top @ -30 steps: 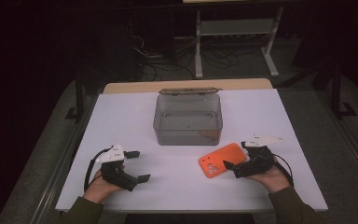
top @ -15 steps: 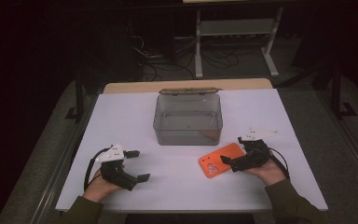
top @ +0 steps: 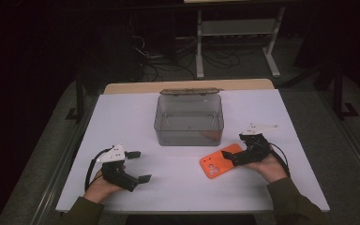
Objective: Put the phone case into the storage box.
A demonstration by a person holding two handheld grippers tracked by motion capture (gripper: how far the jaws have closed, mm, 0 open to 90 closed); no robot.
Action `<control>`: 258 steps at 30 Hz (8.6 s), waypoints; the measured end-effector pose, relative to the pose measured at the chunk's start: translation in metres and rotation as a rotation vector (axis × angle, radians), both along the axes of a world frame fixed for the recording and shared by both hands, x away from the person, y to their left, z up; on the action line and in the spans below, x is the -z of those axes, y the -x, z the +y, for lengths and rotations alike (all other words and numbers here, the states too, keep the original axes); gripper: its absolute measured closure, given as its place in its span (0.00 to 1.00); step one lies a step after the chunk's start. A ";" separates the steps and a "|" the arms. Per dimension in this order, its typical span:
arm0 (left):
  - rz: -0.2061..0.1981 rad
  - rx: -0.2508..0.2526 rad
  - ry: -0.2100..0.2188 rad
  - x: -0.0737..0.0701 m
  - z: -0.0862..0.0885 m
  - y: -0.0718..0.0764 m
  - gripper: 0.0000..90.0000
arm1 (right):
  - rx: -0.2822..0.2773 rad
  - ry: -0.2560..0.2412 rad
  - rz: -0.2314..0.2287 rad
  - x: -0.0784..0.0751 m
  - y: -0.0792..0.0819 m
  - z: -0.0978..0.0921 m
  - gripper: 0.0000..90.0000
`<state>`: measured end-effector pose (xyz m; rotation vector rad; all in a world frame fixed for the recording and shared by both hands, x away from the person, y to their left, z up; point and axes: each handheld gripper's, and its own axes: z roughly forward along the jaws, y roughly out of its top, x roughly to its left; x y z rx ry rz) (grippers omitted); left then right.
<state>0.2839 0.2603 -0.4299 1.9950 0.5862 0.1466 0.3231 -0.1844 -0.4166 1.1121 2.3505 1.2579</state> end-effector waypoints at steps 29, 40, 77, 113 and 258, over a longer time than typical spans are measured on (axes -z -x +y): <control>0.004 0.006 0.001 0.001 -0.002 -0.002 0.00 | 0.093 0.061 0.026 -0.001 -0.035 -0.007 0.05; 0.010 0.010 0.001 0.001 -0.002 -0.002 0.00 | 0.115 0.149 0.065 0.001 -0.055 -0.004 0.33; 0.013 0.019 0.000 0.003 -0.003 -0.002 0.00 | 0.035 0.284 0.212 0.017 -0.064 0.007 0.99; 0.016 0.035 -0.003 0.003 -0.006 0.000 0.00 | -0.036 0.277 0.237 0.017 -0.010 -0.019 0.99; 0.020 0.049 -0.002 0.004 -0.006 0.001 0.00 | -0.430 0.305 0.116 0.013 0.043 0.040 0.01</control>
